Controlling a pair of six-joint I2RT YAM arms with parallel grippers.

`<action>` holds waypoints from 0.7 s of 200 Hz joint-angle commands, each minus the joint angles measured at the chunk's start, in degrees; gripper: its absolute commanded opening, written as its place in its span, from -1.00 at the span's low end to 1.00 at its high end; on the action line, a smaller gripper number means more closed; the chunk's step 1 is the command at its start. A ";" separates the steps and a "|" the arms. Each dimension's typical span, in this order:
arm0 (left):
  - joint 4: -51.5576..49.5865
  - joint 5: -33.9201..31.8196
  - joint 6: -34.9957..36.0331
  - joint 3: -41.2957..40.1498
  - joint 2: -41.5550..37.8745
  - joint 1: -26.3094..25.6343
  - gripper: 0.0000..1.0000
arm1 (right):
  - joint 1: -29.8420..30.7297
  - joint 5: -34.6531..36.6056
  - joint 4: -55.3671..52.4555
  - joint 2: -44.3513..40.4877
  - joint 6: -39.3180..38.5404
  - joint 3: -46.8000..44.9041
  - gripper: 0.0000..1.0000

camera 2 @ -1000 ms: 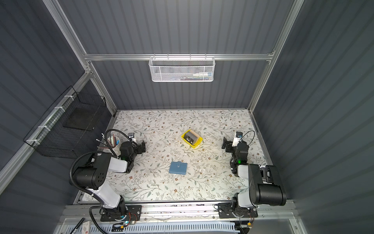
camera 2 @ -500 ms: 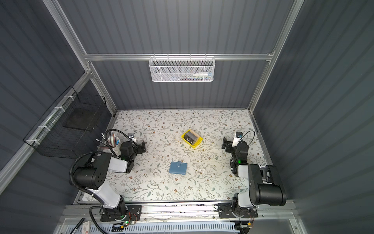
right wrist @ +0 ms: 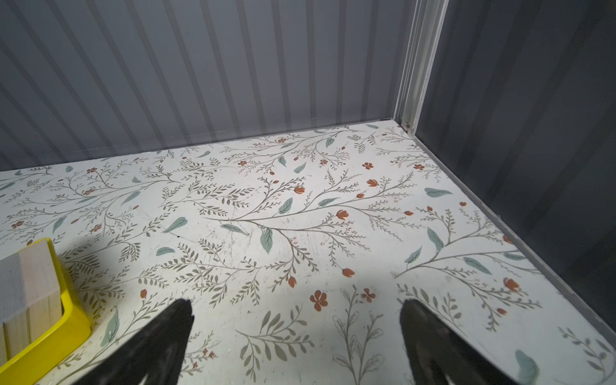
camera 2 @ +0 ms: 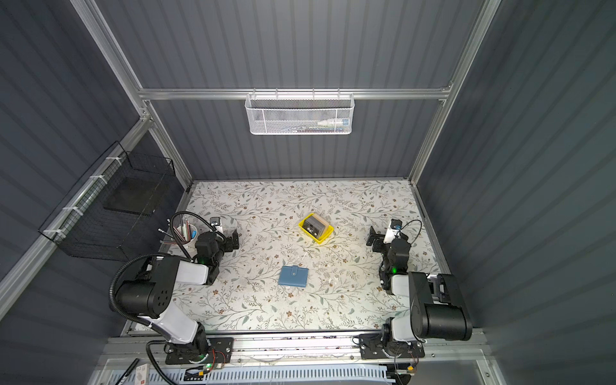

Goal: Insert credit cards into a card holder
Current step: Rotate the card holder at the center of the table.

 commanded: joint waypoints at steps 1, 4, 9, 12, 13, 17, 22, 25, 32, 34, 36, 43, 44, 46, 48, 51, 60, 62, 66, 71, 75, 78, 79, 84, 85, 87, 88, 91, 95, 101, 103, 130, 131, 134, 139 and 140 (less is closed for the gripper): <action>-4.86 -0.62 0.11 1.35 -2.39 0.19 1.00 | 0.05 1.08 0.79 -2.20 0.38 -0.55 0.98; -5.51 -0.69 0.10 1.60 -2.75 0.20 1.00 | 0.05 1.14 0.50 -2.45 0.36 -0.55 0.98; -6.77 -0.71 -0.08 2.01 -3.27 0.20 1.00 | 0.04 1.12 -0.15 -3.23 0.32 -0.48 0.98; -7.56 -0.67 -0.11 2.24 -3.55 0.20 1.00 | 0.08 1.03 -0.66 -3.68 0.31 -0.42 0.98; -7.82 -0.69 -0.12 2.35 -3.69 0.20 1.00 | 0.04 1.01 -0.84 -3.88 0.29 -0.40 0.98; -9.04 -0.79 -0.27 2.68 -4.12 0.12 1.00 | 0.11 0.92 -1.78 -4.57 0.21 -0.24 0.98; -10.66 -0.79 -0.43 3.31 -4.82 0.03 0.99 | 0.14 0.91 -3.10 -5.58 0.16 -0.05 0.98; -11.63 -0.79 -0.48 3.59 -5.15 -0.04 0.99 | 0.10 0.95 -4.04 -6.23 0.17 0.19 0.99; -13.60 -0.87 -0.54 4.28 -6.24 -0.30 1.00 | 0.14 1.32 -6.50 -7.78 0.42 0.70 0.98; -14.08 -0.91 -0.56 4.40 -6.47 -0.37 1.00 | 0.15 1.45 -7.32 -8.19 0.55 0.93 0.98; -14.46 -0.96 -0.57 4.61 -6.72 -0.40 0.99 | 0.11 1.50 -8.10 -8.60 0.61 1.07 0.98; -15.98 -1.24 -0.61 5.15 -7.77 -0.71 0.99 | 0.14 1.92 -10.77 -9.95 0.96 1.78 0.98; -16.16 -1.33 -0.64 5.21 -8.00 -0.74 0.99 | 0.12 1.94 -11.13 -10.18 1.01 1.93 0.98; -16.52 -1.52 -0.81 5.36 -8.31 -0.87 0.99 | 0.10 1.95 -11.91 -10.66 1.05 2.16 0.98; -16.85 -1.66 -0.91 5.53 -8.59 -0.93 0.99 | 0.10 1.98 -12.58 -11.02 1.13 2.35 0.98; -17.29 -1.79 -1.26 5.67 -9.10 -1.01 0.99 | 0.10 1.89 -13.71 -11.67 1.19 2.67 0.98; -18.55 -1.30 -2.26 6.23 -10.49 -1.12 1.00 | 0.10 1.95 -16.77 -13.47 1.71 3.53 0.98; -18.81 -1.14 -2.42 6.41 -10.89 -1.19 1.00 | 0.10 2.05 -17.40 -13.86 1.93 3.75 0.98; -19.84 -0.77 -2.67 6.85 -11.53 -1.36 1.00 | 0.10 2.33 -18.59 -14.58 2.40 4.10 0.98; -21.20 -0.51 -3.15 7.46 -12.27 -1.62 1.00 | 0.14 2.54 -19.81 -15.57 3.32 4.42 0.98; -22.45 -0.30 -3.39 8.08 -12.77 -1.85 0.99 | 0.11 2.79 -20.83 -16.43 4.19 4.72 0.98; -23.45 -0.21 -3.64 8.56 -13.11 -2.02 1.00 | 0.12 2.79 -21.66 -16.89 4.82 4.94 0.98; -23.85 -0.20 -3.73 8.76 -13.21 -2.10 1.00 | 0.11 2.81 -21.93 -16.95 4.96 5.05 0.98; -25.65 0.10 -4.22 9.68 -13.80 -2.46 0.99 | 0.10 2.69 -23.82 -18.49 5.74 5.63 0.98; -26.01 0.13 -4.28 9.84 -13.95 -2.54 0.99 | 0.10 2.72 -24.20 -18.89 5.82 5.75 0.98; -26.65 0.25 -4.51 10.08 -14.15 -2.71 1.00 | 0.10 2.63 -25.11 -19.45 6.08 6.15 0.99; -27.04 0.38 -4.56 10.26 -14.22 -2.75 1.00 | 0.10 2.65 -25.55 -19.68 6.16 6.23 0.98; -28.05 0.62 -4.85 10.72 -14.52 -2.99 1.00 | 0.14 2.74 -26.91 -20.27 6.83 6.80 0.98; -29.44 0.97 -5.27 11.26 -14.90 -3.38 0.99 | 0.10 2.98 -28.83 -21.06 7.74 7.44 0.98; -31.19 1.33 -5.99 12.38 -15.48 -4.05 1.00 | 0.11 3.68 -31.89 -22.23 9.40 8.67 0.98; -32.05 1.45 -6.21 12.62 -15.68 -4.25 1.00 | 0.10 3.84 -32.94 -22.55 9.87 9.07 0.98; -39.53 1.30 -8.53 15.09 -18.45 -9.03 1.00 | 0.22 4.19 -43.22 -27.21 15.43 12.64 0.98; -39.80 1.30 -8.68 15.14 -18.56 -9.25 1.00 | 0.20 4.17 -43.61 -27.38 15.67 12.77 0.98; -40.54 1.39 -9.12 15.39 -18.83 -9.82 0.99 | 0.25 4.02 -44.71 -27.78 16.26 13.21 0.98; -41.79 1.78 -10.06 15.71 -19.35 -10.63 0.99 | 0.25 3.32 -46.23 -28.60 17.06 13.77 0.98; -42.03 1.94 -10.15 15.76 -19.41 -10.75 0.99 | 0.26 3.08 -46.61 -28.78 17.15 13.90 0.98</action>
